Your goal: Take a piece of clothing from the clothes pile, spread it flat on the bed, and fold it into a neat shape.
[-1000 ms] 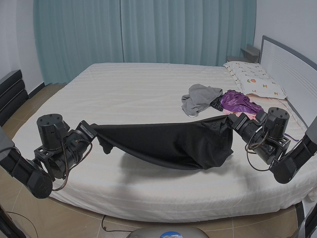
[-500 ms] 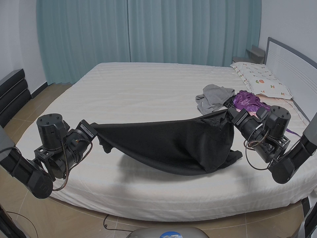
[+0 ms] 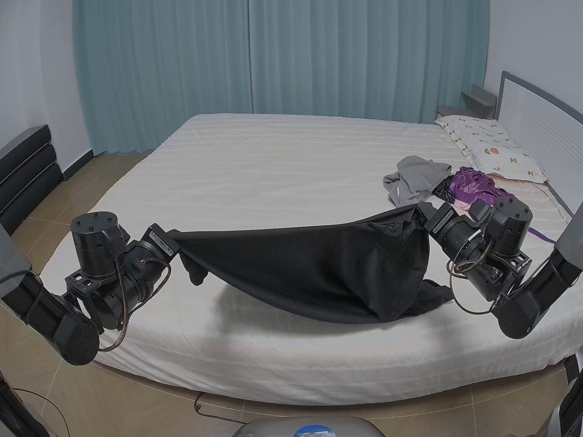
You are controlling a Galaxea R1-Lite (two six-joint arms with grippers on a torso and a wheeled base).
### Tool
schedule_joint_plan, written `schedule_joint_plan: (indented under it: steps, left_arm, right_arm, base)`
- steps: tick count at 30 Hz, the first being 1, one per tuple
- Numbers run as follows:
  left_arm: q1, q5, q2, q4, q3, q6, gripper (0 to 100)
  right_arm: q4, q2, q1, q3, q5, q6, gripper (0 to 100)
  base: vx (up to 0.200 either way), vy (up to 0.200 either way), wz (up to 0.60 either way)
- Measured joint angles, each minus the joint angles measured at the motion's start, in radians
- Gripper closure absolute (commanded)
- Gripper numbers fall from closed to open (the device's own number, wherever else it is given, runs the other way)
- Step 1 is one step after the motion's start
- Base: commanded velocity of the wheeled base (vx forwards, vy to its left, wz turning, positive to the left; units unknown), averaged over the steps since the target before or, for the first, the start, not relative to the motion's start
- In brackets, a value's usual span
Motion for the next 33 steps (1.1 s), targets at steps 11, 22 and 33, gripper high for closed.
schedule_joint_plan:
  steps: [11,22,33]
  left_arm:
    - [-0.009,0.0,0.019,0.0,0.002,-0.001,100]
    - [-0.044,0.016,-0.002,0.001,0.038,0.008,100]
    - [-0.066,0.021,-0.141,0.053,0.08,0.069,100]
  right_arm:
    - [0.0,0.01,0.0,0.007,0.0,0.0,100]
    - [0.002,-0.039,0.009,0.047,0.0,-0.004,100]
    - [0.072,-0.32,0.017,0.16,0.001,-0.042,100]
  base:
    - [-0.073,0.0,0.0]
    - [-0.2,0.0,0.0]
    - [-0.055,0.0,0.0]
